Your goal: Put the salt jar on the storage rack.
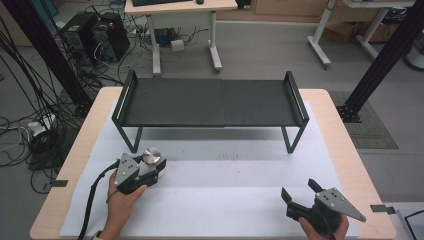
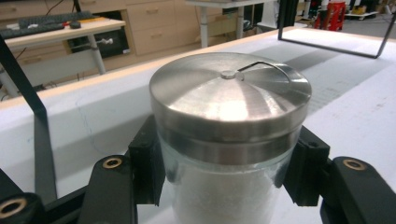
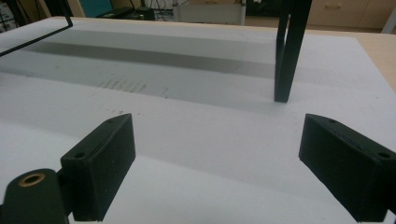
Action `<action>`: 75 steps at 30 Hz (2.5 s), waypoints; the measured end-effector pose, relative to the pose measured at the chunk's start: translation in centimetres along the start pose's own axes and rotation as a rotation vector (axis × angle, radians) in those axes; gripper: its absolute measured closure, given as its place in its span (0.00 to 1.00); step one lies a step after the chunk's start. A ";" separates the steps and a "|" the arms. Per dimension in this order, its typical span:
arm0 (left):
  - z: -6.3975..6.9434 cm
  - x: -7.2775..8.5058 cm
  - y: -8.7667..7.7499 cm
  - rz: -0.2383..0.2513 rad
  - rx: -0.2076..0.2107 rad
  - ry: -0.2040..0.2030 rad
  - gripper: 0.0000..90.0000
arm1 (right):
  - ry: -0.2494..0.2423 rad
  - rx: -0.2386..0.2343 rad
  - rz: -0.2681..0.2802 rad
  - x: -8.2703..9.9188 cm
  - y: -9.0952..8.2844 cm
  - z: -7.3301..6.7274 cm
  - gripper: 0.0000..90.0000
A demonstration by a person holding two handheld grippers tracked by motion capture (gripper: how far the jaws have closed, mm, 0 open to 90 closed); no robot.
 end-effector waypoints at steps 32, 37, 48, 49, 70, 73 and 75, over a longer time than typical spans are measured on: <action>-1.7 -14.7 1.4 0.085 0.102 -0.021 0.47 | -0.003 -0.017 0.020 -0.5 -0.3 -0.1 0.12; -2.9 -15.9 3.7 0.105 0.075 -0.052 0.47 | -0.001 -0.012 0.016 -0.5 -0.5 0.1 0.12; -3.5 -18.1 8.2 0.095 0.044 -0.005 0.47 | -0.006 -0.012 0.011 -0.6 -0.3 0.0 0.12; -3.6 -18.2 8.7 0.093 0.046 -0.002 0.47 | -0.006 -0.013 0.011 -0.6 -0.3 0.0 0.12; -4.7 -16.2 14.1 0.054 0.023 -0.031 0.47 | 0.011 0.010 0.005 -0.3 -0.8 0.4 0.12; -4.7 -16.0 14.2 0.051 0.022 -0.030 0.47 | 0.016 0.010 0.003 -0.1 -0.7 0.4 0.12; -4.7 -15.8 14.3 0.050 0.028 -0.034 0.47 | 0.017 0.011 0.001 -0.1 -0.7 0.4 0.12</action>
Point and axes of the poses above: each handheld gripper's, and its own axes: y roughly forward along the jaws, x roughly out of its underside, z roughly to its right, the point moved 6 cm from there along y, roughly forward along the jaws, and after that the axes turned 5 degrees about z, right-handed, at the moved point
